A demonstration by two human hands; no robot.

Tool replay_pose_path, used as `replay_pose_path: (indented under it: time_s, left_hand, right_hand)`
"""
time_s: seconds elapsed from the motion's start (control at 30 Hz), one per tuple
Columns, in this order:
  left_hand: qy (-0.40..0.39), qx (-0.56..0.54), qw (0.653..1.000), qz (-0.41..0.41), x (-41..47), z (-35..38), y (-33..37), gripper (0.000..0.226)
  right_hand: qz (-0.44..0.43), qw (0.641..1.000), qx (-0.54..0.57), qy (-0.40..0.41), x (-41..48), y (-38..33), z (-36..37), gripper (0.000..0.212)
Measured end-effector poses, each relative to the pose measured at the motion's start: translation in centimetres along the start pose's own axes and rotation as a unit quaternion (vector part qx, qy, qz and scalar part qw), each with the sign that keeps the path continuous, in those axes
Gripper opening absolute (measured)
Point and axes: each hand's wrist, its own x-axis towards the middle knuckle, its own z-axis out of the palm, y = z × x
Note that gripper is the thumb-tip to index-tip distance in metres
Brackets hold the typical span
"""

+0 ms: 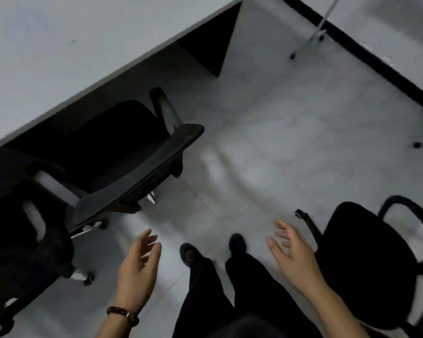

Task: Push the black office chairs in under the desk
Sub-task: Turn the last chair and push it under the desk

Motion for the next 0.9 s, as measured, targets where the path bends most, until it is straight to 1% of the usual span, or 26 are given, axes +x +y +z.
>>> replay_pose_path:
  time_s: [0.1, 0.2, 0.3, 0.4, 0.53, 0.67, 0.77, 0.9]
  left_hand:
    - [-0.044, 0.009, 0.996, 0.072, -0.7, 3.3, 3.6, 0.036]
    - [-0.084, 0.02, 0.985, 0.147, -3.1, 6.9, 7.2, 0.038]
    - [-0.118, 0.03, 0.968, 0.218, -7.3, 11.2, 9.7, 0.037]
    - [-0.14, 0.055, 0.951, 0.271, -13.4, 16.0, 10.3, 0.033]
    - [-0.177, 0.096, 0.926, 0.319, -23.3, 23.0, 9.2, 0.038]
    - [-0.221, 0.113, 0.907, 0.34, -33.2, 29.4, 7.9, 0.041]
    - [-0.274, 0.149, 0.88, 0.359, -38.5, 33.0, 8.0, 0.042]
    - [-0.315, 0.168, 0.849, 0.389, -42.1, 38.4, 10.4, 0.043]
  right_hand:
    - [0.009, 0.996, 0.025, 0.08, -3.2, 3.4, -2.8, 0.05]
    - [-0.005, 0.987, 0.048, 0.151, -6.7, 6.2, -6.0, 0.056]
    - [-0.021, 0.974, 0.069, 0.213, -11.3, 9.9, -8.9, 0.056]
    - [-0.016, 0.956, 0.092, 0.279, -17.4, 15.5, -11.1, 0.055]
    - [0.025, 0.938, 0.123, 0.324, -26.4, 24.6, -13.0, 0.055]
    - [0.08, 0.924, 0.145, 0.344, -34.0, 32.2, -14.9, 0.056]
    - [0.094, 0.908, 0.155, 0.378, -38.2, 35.7, -17.4, 0.054]
    - [0.108, 0.887, 0.164, 0.418, -40.7, 39.4, -21.9, 0.052]
